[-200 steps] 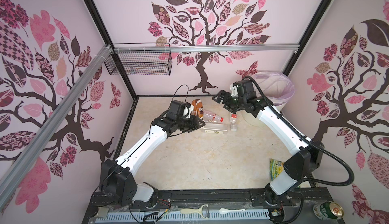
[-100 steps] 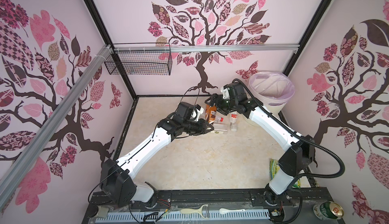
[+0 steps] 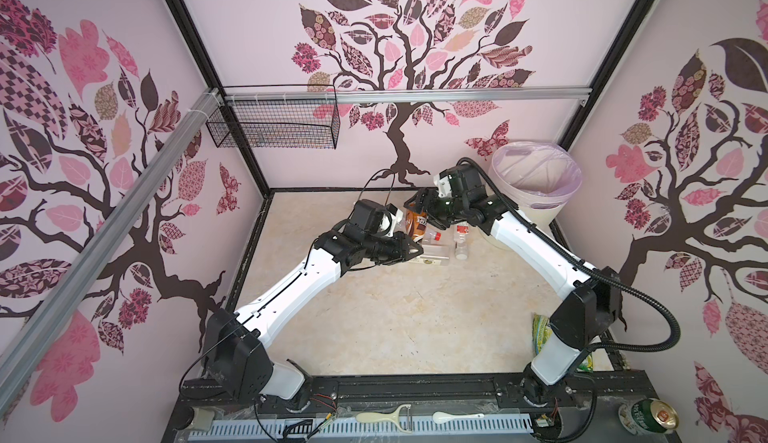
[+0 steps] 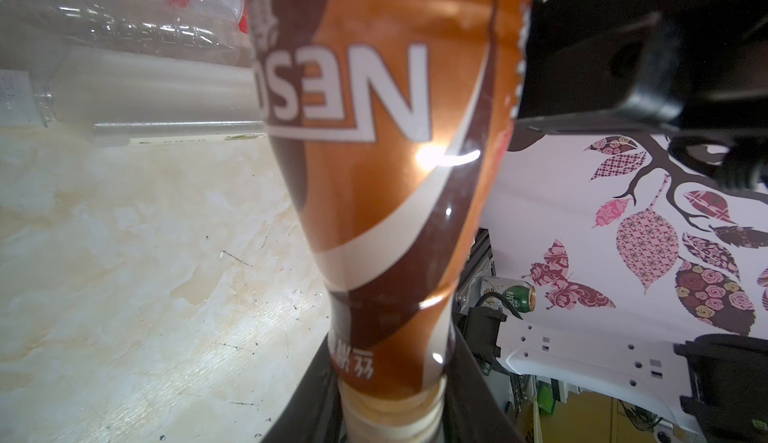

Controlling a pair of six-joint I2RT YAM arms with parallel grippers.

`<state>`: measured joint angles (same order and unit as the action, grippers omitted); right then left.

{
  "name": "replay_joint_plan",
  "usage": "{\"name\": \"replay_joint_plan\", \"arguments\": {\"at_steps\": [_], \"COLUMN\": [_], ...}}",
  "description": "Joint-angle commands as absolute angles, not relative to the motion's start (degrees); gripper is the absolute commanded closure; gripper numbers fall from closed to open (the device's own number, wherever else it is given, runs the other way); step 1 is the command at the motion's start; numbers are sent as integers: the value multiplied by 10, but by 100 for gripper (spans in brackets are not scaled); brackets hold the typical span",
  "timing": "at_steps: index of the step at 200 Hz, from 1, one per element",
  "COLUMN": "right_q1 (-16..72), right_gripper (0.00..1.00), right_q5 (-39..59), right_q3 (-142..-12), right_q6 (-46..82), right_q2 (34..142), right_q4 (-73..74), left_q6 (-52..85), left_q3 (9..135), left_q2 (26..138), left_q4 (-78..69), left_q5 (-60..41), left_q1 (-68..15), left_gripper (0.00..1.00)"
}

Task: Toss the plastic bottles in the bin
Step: 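Close right gripper on the Nescafe bottle's base while left gripper releases, then carry the Nescafe bottle over the bin with right gripper and open it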

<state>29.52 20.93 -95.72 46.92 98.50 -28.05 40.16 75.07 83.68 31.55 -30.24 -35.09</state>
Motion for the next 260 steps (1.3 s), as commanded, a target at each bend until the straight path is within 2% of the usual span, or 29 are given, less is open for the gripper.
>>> {"name": "replay_joint_plan", "arguments": {"at_steps": [1, 38, 64, 93, 111, 130, 180, 213, 260], "right_q1": [299, 298, 289, 255, 223, 193, 117, 92, 69], "right_gripper": [24, 34, 40, 42, 42, 43, 43, 44, 45], "right_q5": [216, 187, 176, 161, 148, 122, 43, -61, -197], "right_q3": [-955, -977, -994, -1015, -1042, -1084, -1161, -1210, -1234], "right_q6": [465, 444, 434, 422, 411, 380, 305, 238, 154], "right_q2": [992, 991, 993, 986, 979, 973, 939, 913, 868], "right_q4": [-292, -311, -326, -340, -356, -384, -414, -417, -305], "left_q6": [395, 392, 399, 412, 424, 438, 482, 533, 523], "left_q3": [784, 789, 788, 810, 834, 878, 1096, 1259, 1350], "left_q2": [843, 844, 840, 840, 844, 864, 982, 1057, 1104], "left_q4": [299, 305, 307, 333, 347, 369, 428, 438, 483], "left_q5": [-302, -299, -295, -268, -248, -225, -233, -242, -243], "left_q1": [-352, -352, -352, -352, -352, -352, -353, -356, -399], "left_gripper": [73, 69, 58, 44, 31, 3, 2, 2, 2]}}
